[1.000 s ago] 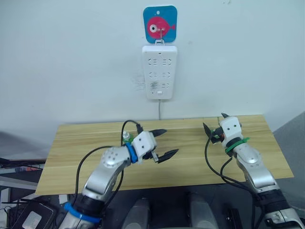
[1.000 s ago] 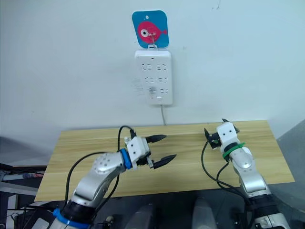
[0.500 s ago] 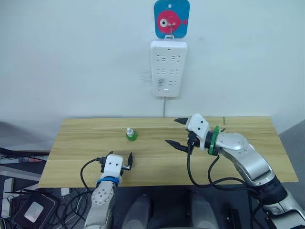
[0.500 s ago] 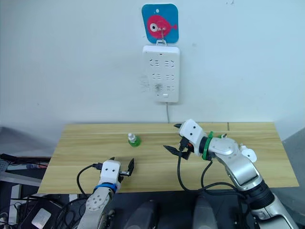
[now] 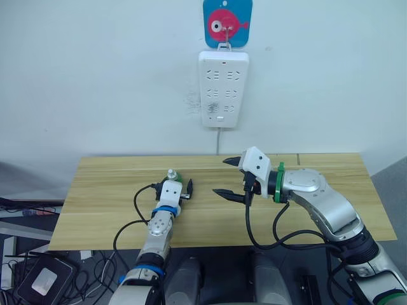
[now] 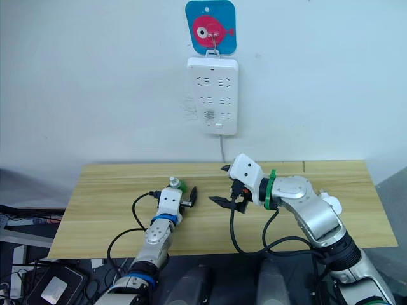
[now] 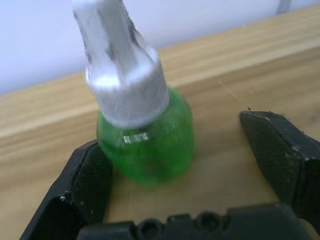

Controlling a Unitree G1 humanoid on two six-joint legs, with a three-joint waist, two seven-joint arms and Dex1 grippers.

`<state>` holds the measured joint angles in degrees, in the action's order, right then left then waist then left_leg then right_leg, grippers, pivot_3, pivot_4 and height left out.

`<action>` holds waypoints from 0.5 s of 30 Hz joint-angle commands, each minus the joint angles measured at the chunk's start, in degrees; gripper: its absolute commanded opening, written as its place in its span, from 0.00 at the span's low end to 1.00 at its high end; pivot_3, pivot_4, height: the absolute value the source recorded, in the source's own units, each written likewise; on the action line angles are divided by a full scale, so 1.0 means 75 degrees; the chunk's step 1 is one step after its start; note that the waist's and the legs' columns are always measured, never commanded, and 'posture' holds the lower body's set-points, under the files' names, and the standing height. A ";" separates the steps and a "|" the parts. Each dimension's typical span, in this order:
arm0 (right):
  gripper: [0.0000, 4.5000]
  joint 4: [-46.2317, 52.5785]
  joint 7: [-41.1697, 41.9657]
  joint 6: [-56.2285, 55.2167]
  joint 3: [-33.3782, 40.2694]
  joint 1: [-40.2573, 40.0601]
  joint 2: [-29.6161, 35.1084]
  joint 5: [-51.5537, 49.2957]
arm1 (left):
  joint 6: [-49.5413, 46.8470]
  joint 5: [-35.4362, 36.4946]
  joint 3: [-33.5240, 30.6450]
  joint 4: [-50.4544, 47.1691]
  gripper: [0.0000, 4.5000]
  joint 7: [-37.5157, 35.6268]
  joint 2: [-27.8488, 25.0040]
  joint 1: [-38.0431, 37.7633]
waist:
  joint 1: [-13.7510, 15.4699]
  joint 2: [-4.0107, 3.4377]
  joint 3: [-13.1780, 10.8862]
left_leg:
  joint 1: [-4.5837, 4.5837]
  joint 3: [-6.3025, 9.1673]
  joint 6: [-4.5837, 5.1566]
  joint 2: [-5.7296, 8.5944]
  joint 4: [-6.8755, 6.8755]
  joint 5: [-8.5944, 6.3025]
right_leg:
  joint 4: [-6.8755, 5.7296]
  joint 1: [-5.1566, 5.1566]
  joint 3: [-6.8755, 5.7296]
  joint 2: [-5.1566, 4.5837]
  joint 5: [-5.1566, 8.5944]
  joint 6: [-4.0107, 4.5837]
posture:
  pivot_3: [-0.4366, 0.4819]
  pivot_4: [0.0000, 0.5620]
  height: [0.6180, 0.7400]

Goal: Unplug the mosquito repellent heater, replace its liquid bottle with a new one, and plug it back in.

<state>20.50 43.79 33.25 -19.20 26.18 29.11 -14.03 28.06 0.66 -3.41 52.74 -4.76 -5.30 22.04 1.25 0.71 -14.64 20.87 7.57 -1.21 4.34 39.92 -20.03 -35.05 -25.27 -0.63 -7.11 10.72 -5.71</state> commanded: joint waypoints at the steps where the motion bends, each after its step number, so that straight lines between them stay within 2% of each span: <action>1: 1.00 0.0263 -0.0030 -0.0003 0.0217 0.0060 0.0044 0.0026 | 0.0214 -0.0093 -0.0054 0.0443 1.00 0.0043 -0.0104 -0.0045 | -0.0002 0.0002 -0.0001 | 0.0000 0.0000 0.0000 0.0000 0.0000 0.0000 | 0.0001 0.0000 0.0000 0.0000 0.0000 0.0000 | 0.54 0.58 1.00; 2: 1.00 0.0261 -0.0067 0.0050 0.0265 0.0056 0.0024 -0.0007 | 0.0258 -0.0126 -0.0023 0.0507 1.00 0.0022 -0.0121 -0.0027 | -0.0004 0.0002 -0.0002 | 0.0000 0.0000 0.0000 -0.0001 0.0000 0.0000 | 0.0001 0.0000 0.0000 0.0000 0.0000 0.0000 | 0.53 0.57 1.00; 3: 1.00 0.0271 -0.0101 0.0092 0.0300 0.0050 0.0012 -0.0027 | 0.0300 -0.0114 -0.0025 0.0551 0.91 -0.0018 -0.0131 -0.0026 | -0.0006 0.0002 -0.0002 | 0.0000 0.0000 0.0000 -0.0001 0.0000 0.0000 | 0.0001 0.0000 0.0000 0.0000 0.0000 0.0000 | 0.53 0.57 1.00; 10: 1.00 0.0253 -0.0201 0.0105 0.0397 0.0000 -0.0055 -0.0002 | 0.0427 -0.0120 0.0029 0.0454 0.50 -0.0230 -0.0110 -0.0099 | -0.0012 0.0002 -0.0001 | 0.0000 0.0000 -0.0001 -0.0002 0.0000 0.0000 | 0.0000 -0.0001 0.0000 0.0000 0.0000 0.0000 | 0.54 0.55 1.00; 12: 1.00 0.0156 -0.0228 -0.0048 0.0398 -0.0087 -0.0038 0.0088 | 0.0418 -0.0255 0.0213 0.0302 0.50 -0.0458 -0.0188 -0.0067 | -0.0011 0.0001 -0.0001 | 0.0000 0.0000 -0.0001 -0.0002 0.0000 0.0000 | 0.0000 -0.0001 0.0000 0.0000 0.0000 0.0000 | 0.55 0.53 1.00; 15: 1.00 -0.0008 -0.0348 -0.0180 0.0479 -0.0311 -0.0008 0.0216 | 0.0300 -0.0524 0.0766 -0.0190 0.50 -0.1353 -0.0392 0.0078 | -0.0004 0.0001 -0.0001 | 0.0002 0.0001 -0.0001 -0.0001 -0.0002 0.0000 | 0.0000 -0.0001 -0.0002 0.0000 0.0000 0.0000 | 0.56 0.53 1.00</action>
<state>19.85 41.73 33.11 -16.86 24.46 28.94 -12.79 30.30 -1.84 0.21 53.94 -11.68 -8.00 22.59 1.22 0.72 -14.65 20.90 7.59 -1.22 4.34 39.90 -20.03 -35.05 -25.28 -0.65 -7.11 10.71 -5.72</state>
